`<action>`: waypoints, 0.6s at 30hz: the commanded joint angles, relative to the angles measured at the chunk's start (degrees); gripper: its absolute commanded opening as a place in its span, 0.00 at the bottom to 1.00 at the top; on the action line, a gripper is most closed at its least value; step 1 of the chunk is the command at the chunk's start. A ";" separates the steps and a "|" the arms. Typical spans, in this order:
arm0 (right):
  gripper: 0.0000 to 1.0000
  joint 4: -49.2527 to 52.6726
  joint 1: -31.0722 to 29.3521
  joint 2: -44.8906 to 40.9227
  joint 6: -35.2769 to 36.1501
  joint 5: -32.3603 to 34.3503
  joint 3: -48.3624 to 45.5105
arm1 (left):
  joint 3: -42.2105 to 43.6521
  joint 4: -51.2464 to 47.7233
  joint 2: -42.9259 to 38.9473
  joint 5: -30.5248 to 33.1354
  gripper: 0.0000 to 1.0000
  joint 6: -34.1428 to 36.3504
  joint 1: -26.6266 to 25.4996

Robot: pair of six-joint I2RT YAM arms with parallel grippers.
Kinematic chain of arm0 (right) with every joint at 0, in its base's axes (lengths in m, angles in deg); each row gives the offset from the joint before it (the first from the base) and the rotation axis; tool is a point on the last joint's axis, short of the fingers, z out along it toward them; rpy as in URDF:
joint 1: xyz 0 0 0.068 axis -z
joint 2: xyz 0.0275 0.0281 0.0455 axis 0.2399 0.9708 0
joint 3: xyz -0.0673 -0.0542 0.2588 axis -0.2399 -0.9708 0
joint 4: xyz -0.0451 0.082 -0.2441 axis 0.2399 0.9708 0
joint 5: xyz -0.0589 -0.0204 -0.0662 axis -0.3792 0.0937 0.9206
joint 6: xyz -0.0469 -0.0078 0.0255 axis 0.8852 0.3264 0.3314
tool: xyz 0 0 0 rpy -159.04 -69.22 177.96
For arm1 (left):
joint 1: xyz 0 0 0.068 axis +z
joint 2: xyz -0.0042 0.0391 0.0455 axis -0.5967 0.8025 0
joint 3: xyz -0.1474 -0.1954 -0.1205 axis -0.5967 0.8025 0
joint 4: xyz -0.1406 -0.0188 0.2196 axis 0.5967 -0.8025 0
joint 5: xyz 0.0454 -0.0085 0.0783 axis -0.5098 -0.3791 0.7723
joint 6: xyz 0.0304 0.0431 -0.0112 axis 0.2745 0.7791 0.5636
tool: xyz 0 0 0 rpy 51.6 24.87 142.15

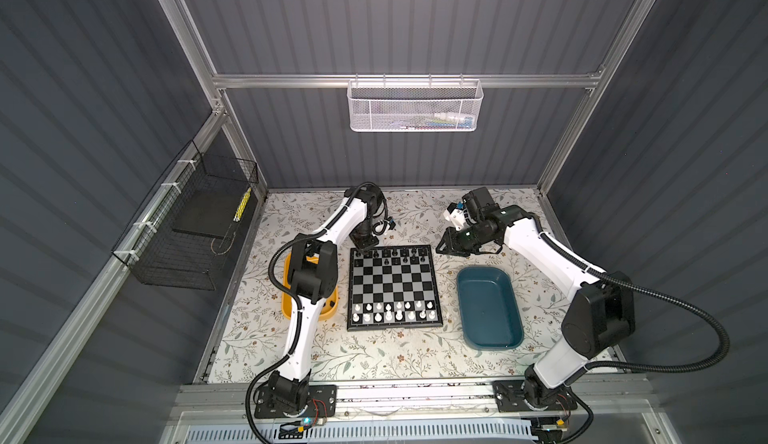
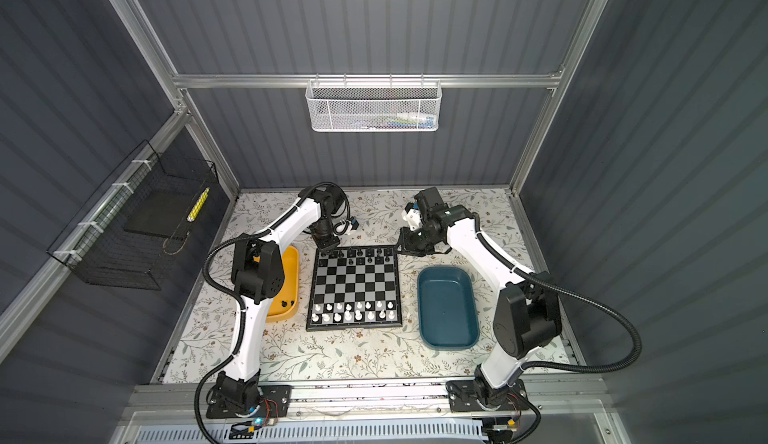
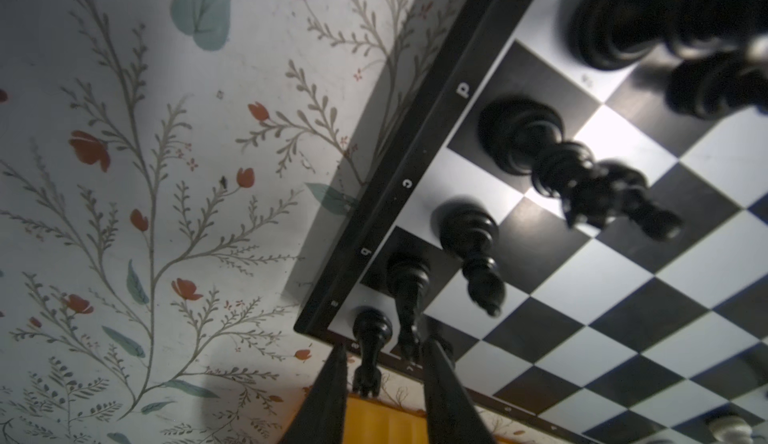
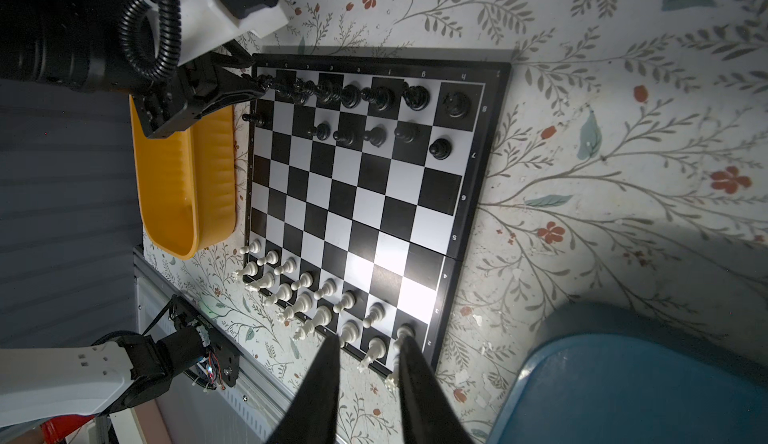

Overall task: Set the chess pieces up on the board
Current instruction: 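Lower the black pawn onto the black pawn row and open the left gripper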

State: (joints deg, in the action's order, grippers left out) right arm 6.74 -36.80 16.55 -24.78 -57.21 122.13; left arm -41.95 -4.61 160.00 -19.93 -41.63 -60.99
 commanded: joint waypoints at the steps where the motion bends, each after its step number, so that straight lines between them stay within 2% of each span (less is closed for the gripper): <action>1: 0.28 0.54 0.30 0.33 1.09 -0.06 -0.19 | -0.54 -2.38 -2.82 -0.61 0.34 0.70 -0.42; 14: 0.28 0.29 0.31 0.23 1.21 -0.05 -0.03 | -6.26 -5.28 -3.62 -1.70 0.35 -0.12 -0.42; 18: 0.28 2.59 0.27 1.78 1.18 -0.45 3.26 | -8.29 -6.55 -4.53 -1.74 0.36 -1.00 -0.25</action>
State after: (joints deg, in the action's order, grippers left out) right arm 7.40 -36.80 16.92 -24.32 -57.23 122.72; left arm -48.05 -7.98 158.55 -20.21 -41.85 -60.99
